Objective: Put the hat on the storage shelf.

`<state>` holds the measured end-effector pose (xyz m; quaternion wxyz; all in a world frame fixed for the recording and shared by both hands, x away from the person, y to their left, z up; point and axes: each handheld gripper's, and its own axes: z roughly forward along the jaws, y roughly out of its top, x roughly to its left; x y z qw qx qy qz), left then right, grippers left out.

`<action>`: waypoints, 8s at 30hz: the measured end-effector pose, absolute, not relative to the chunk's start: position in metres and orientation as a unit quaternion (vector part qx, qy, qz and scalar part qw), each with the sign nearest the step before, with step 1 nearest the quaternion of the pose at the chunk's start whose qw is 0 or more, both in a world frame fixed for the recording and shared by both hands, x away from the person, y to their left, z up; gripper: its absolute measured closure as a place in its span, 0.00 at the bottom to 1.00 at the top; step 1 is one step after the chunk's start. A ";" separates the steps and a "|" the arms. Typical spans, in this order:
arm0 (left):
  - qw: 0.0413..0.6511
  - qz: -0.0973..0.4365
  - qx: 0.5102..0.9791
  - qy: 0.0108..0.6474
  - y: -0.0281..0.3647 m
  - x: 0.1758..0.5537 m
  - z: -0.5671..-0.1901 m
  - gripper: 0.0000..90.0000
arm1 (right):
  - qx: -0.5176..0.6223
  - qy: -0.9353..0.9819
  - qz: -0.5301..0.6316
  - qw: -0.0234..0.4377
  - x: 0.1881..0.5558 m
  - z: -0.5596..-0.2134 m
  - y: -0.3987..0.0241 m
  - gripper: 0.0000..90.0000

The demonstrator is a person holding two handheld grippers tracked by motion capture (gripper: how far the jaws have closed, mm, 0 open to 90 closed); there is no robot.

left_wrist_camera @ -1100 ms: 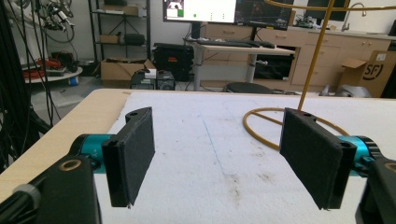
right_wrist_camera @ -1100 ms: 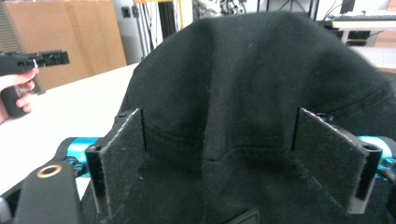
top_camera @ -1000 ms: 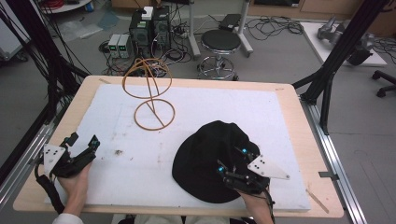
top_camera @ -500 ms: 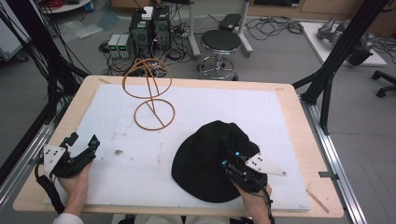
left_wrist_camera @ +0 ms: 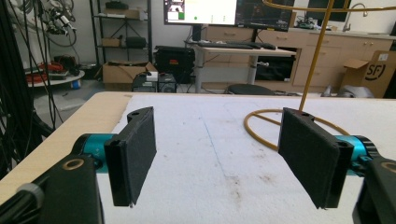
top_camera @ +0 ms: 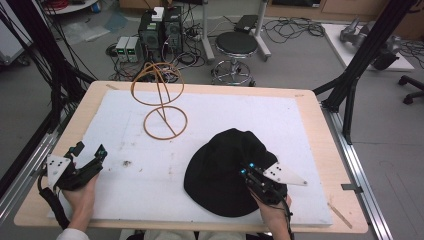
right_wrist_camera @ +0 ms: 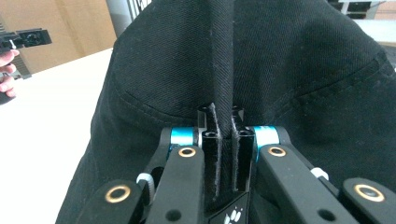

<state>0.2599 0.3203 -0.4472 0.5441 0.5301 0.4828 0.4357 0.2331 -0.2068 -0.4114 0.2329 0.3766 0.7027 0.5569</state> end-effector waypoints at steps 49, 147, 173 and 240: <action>0.555 0.425 0.523 0.487 0.326 0.252 -0.448 0.31 | 0.316 0.602 0.672 0.293 0.275 -0.316 -0.182 0.96; 0.545 0.433 0.544 0.468 0.322 0.269 -0.446 0.30 | 0.289 0.659 0.652 0.240 0.427 -0.296 0.001 0.77; 0.543 0.440 0.545 0.463 0.320 0.266 -0.444 0.30 | 0.387 0.659 0.590 0.260 0.389 -0.275 -0.065 0.13; 0.560 0.409 0.548 0.468 0.303 0.263 -0.447 0.30 | 0.537 0.591 0.507 0.324 0.269 -0.403 -0.248 0.14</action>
